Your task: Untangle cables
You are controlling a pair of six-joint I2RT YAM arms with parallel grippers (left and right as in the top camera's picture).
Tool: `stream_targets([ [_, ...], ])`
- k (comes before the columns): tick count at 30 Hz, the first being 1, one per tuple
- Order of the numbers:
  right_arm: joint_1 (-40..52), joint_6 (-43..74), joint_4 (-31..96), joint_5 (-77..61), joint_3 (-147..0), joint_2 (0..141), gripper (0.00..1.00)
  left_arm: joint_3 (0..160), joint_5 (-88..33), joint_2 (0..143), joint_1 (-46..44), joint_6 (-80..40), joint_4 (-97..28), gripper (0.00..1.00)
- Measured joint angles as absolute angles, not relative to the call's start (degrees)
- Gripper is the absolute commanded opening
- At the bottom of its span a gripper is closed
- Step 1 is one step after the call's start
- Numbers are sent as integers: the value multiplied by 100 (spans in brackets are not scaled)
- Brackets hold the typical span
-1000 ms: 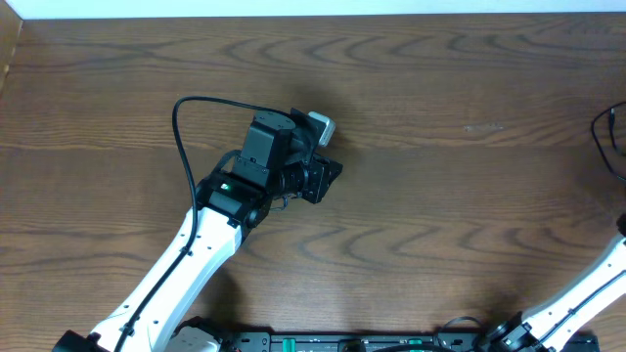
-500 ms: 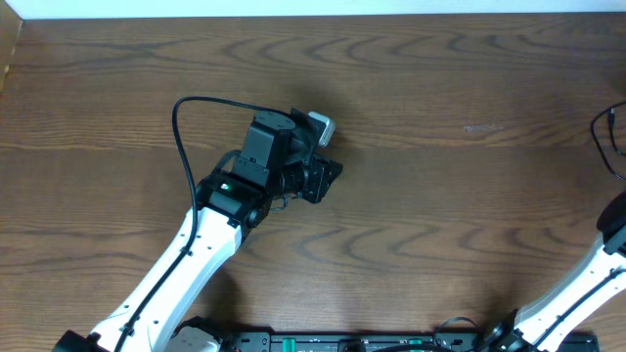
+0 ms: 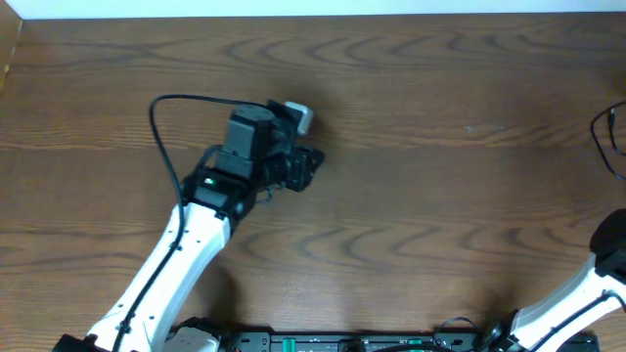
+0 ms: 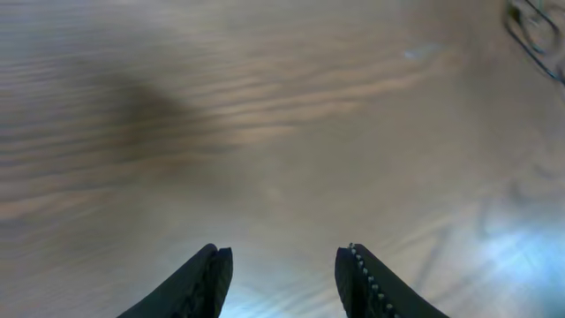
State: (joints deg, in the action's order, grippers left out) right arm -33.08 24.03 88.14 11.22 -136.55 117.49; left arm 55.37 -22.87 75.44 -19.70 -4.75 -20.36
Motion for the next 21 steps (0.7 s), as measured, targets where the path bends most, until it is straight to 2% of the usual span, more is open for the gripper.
stream_targets([
  [8, -2746, 1535, 8853, 384, -13655, 10840, 59, 5537, -2200, 7234, -919, -602, -2027, 44],
  [12, -2418, 1258, 8796, 231, -13655, 10565, 60, 5537, -2147, 6783, -537, -624, -2156, 50],
  [21, -926, 1020, 8790, 320, -13629, 10499, 63, 5537, -1940, 6445, -158, -642, -2655, 50],
])
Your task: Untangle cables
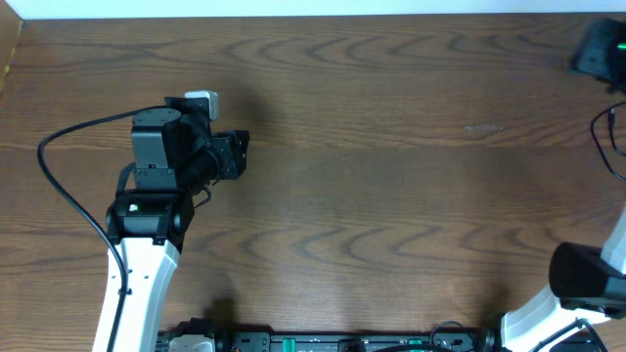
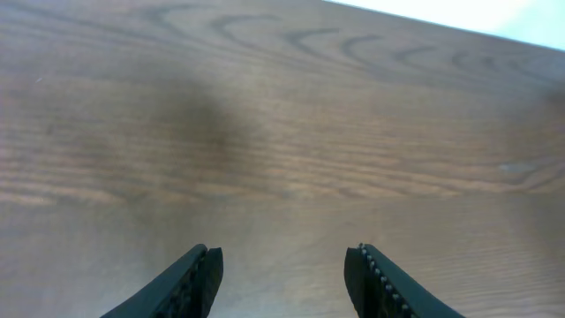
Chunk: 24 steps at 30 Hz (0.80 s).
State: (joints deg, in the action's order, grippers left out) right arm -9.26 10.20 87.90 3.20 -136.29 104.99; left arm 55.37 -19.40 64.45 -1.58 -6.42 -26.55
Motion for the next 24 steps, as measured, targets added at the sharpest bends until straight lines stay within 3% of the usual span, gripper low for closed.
stream_targets([
  [4, -480, 1024, 8726, 473, -13509, 10499, 64, 5537, -1887, 6438, -154, -563, -2709, 51],
  [9, -235, 1024, 8523, 449, -13021, 10497, 58, 5537, -1890, 6438, -154, -185, -2727, 51],
  [24, 298, 1026, 6869, 454, -10156, 9776, 59, 5537, -1487, 6438, -154, 51, -2746, 51],
])
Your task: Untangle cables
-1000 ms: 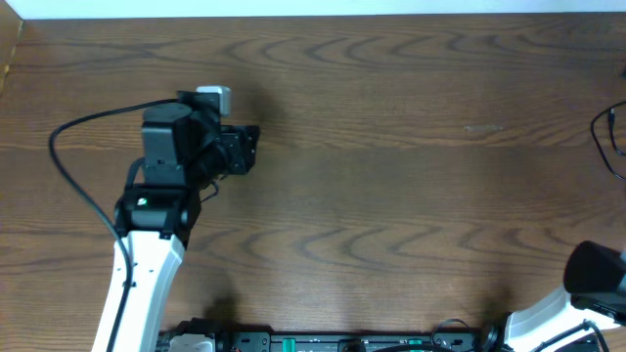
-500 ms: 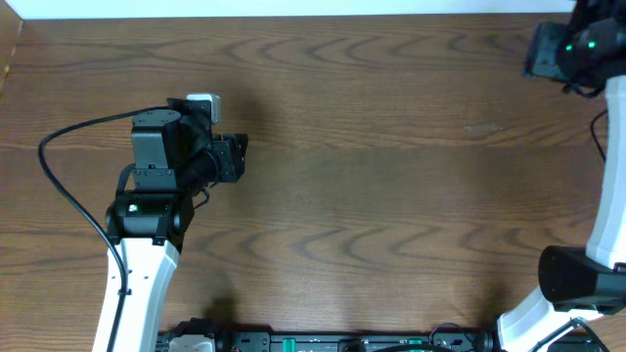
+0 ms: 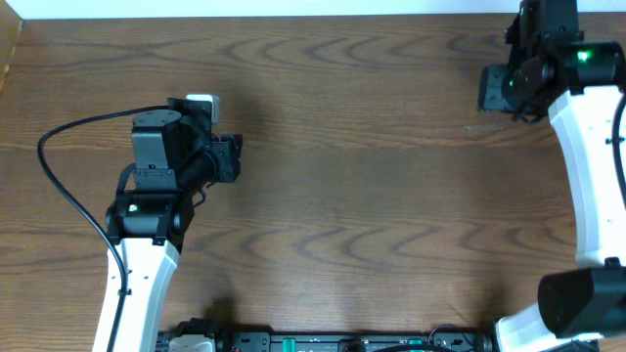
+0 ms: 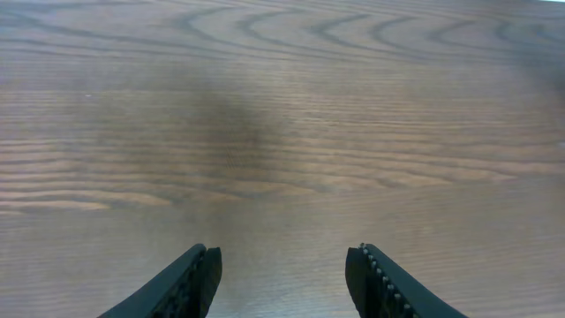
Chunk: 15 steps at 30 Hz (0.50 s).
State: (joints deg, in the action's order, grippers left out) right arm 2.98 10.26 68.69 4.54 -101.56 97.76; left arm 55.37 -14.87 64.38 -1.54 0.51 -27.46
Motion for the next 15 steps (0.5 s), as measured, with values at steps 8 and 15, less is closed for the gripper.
stream_targets([
  [8, 298, 1020, 6099, 648, -9148, 9170, 61, 5537, -1317, 6438, -154, 78, -2825, 52],
  [15, 298, 980, 5787, 733, -8527, 8479, 63, 5537, -1315, 6438, -154, 93, -2834, 51],
])
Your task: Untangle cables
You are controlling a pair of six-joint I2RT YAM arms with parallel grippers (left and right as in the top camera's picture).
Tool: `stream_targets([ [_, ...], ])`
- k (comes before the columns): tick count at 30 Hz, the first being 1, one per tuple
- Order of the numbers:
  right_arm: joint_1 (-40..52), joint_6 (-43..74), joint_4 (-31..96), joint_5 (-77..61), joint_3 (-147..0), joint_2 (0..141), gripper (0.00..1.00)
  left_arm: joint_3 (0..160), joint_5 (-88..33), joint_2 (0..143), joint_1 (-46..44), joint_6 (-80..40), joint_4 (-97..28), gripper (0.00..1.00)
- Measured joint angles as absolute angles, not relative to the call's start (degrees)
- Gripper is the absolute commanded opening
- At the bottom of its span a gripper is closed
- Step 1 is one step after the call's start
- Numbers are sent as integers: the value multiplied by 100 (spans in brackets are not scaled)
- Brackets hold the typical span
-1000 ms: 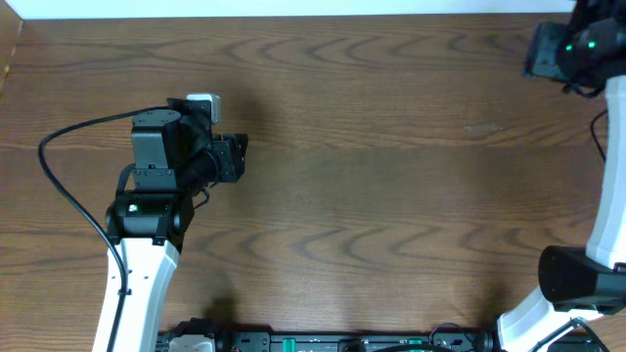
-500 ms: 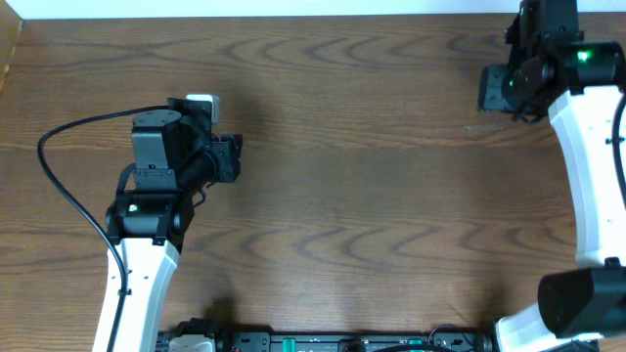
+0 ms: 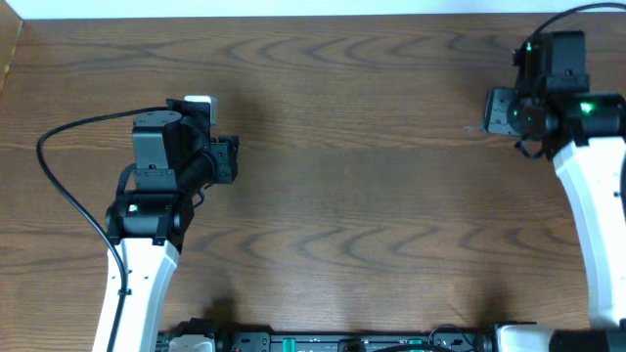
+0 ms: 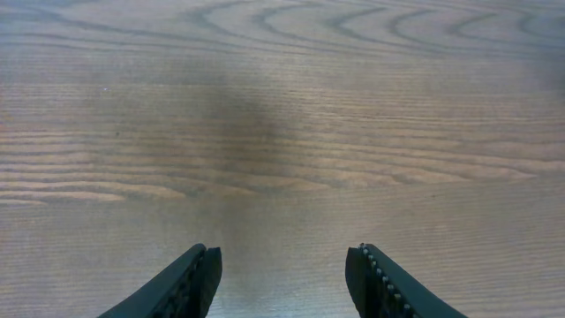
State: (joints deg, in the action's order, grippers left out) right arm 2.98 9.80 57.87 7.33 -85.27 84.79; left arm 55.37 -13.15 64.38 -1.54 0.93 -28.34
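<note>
No tangled cable shows in either view. In the overhead view my left gripper (image 3: 228,159) hovers over the left part of the wooden table (image 3: 372,205), pointing right. The left wrist view shows that left gripper (image 4: 282,258) open, with only bare wood (image 4: 282,132) between and beyond its fingers (image 4: 201,269). My right gripper (image 3: 495,110) is over the far right of the table, pointing left. Its jaws are too small to read from above.
A black lead (image 3: 59,147) loops out from the left arm toward the table's left side. Another black lead (image 3: 577,12) runs off the right arm at the top right corner. A white strip (image 3: 293,8) borders the table's far edge.
The right arm has shifted a little nearer and to the right, with its gripper still over the far right of the table. The left arm and its open gripper have stayed put.
At first my left gripper was open near the table's middle, the right arm sat at the near right corner, and a dark cable loop lay at the right edge. Then the left arm stood further left. The right arm then appeared over the far right, where it stays.
</note>
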Motion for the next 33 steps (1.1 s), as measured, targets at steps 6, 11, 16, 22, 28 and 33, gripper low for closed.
stream_targets([
  [6, 298, 978, 5798, 740, -8493, 8243, 61, 5537, -1315, 6438, -154, 93, -2941, 51],
  [11, 298, 980, 5802, 749, -8381, 8243, 60, 5537, -1313, 6438, -154, 93, -2967, 51],
  [16, 298, 982, 5800, 757, -8259, 8243, 60, 5537, -1315, 6438, -154, 95, -2980, 51],
  [22, 298, 987, 5787, 768, -8095, 8243, 58, 5537, -1315, 6438, -154, 113, -2982, 51],
  [28, 298, 996, 5808, 777, -8088, 8241, 57, 5537, -1313, 6438, -154, 115, -2985, 50],
  [33, 298, 998, 5826, 779, -8084, 8123, 58, 5537, -1315, 6438, -154, 132, -3037, 50],
])
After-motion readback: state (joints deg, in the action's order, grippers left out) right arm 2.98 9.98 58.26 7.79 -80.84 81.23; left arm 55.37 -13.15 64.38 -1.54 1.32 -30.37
